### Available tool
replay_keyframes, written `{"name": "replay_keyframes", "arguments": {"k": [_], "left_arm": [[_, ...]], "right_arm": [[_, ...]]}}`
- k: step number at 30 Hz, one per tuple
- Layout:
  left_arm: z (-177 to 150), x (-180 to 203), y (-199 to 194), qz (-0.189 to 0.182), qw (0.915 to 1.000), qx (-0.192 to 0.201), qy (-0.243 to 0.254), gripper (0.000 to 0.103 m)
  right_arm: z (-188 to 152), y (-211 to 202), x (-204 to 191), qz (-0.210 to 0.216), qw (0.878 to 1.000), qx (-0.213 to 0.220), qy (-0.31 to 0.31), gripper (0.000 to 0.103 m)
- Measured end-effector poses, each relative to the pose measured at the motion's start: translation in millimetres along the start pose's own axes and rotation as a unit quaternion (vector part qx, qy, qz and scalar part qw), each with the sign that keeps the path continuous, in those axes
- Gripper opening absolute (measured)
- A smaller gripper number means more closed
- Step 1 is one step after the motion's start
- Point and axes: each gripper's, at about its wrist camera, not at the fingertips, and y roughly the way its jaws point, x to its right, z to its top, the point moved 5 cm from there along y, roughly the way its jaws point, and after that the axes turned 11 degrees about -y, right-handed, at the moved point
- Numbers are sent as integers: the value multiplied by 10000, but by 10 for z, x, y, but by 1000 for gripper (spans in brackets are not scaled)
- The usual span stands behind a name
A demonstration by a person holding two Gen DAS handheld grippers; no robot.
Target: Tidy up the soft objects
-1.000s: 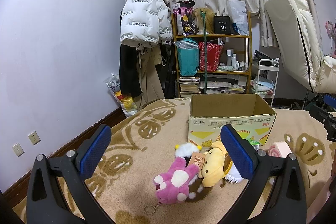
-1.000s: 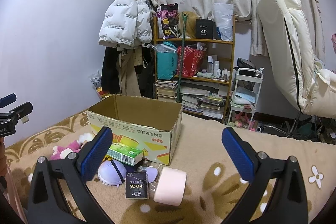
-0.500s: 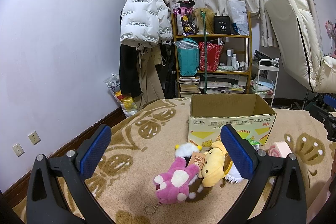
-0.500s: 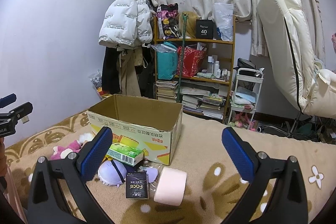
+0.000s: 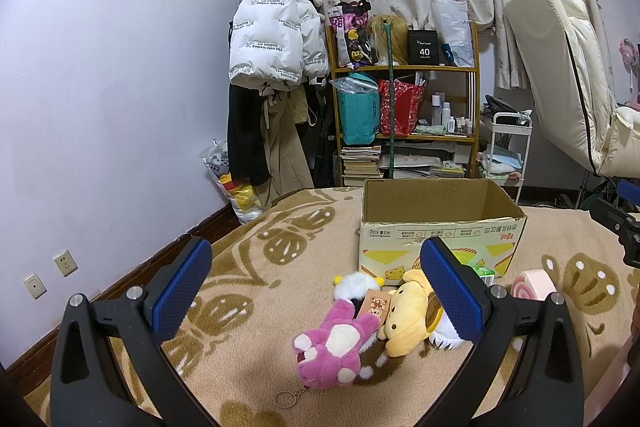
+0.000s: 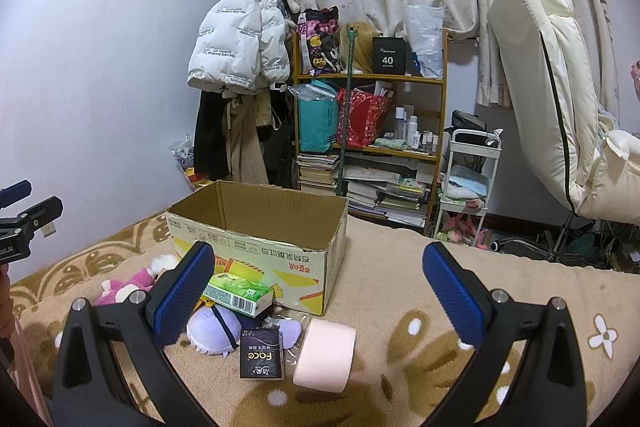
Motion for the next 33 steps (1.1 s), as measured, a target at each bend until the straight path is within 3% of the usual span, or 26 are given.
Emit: {"name": "replay_keyframes", "arguments": {"k": [15,23,33], "left_arm": [[-60,-28,93,34,9999,-150,49,102],[-167,-109,396,348,9962,-795,72,102],[-400,-156,887,444,9806,-1908,-54,102]], "right_arm": [[-5,2,6,7,10000,-5,3,103],[-81,185,-30,183,9992,-353,-8,103],[-370,648,163,216,9909,-1225,516,103]]}}
